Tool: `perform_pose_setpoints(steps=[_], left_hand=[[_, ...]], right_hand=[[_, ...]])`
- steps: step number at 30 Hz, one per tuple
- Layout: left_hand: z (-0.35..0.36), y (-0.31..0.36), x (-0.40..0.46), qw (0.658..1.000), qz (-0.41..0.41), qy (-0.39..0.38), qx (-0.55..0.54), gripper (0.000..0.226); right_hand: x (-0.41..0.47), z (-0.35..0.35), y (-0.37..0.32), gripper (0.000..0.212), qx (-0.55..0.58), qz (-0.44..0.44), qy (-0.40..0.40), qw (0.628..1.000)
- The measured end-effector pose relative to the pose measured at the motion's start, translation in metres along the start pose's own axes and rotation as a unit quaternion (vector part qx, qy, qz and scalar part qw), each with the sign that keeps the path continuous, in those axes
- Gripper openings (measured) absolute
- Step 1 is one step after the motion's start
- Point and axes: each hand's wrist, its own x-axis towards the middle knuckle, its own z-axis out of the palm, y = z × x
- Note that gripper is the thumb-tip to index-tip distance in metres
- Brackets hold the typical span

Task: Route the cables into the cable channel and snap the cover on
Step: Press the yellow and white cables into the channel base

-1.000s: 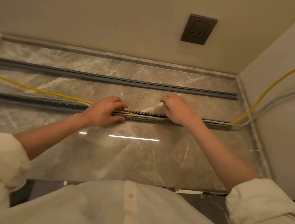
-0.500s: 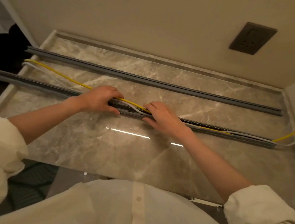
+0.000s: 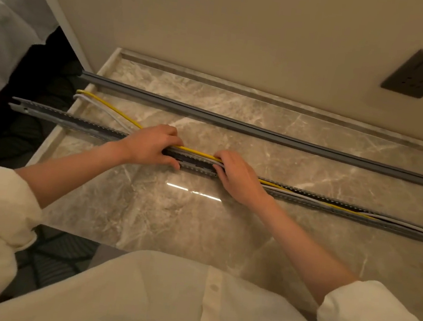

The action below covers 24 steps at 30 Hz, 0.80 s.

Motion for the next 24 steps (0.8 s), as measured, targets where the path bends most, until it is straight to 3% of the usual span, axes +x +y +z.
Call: perform_pose_setpoints(steps=[16, 24], left_hand=[[0.015, 0.01, 0.004, 0.988, 0.08, 0.127, 0.042, 0.034], [0.01, 0.003, 0.002, 0.99, 0.086, 0.112, 0.01, 0.042]], right_hand=[[-0.002, 0.001, 0.021, 0.015, -0.091, -0.102, 0.098, 0.986], [0.0, 0.005, 0.021, 0.018, -0.136, -0.199, 0.16, 0.957]])
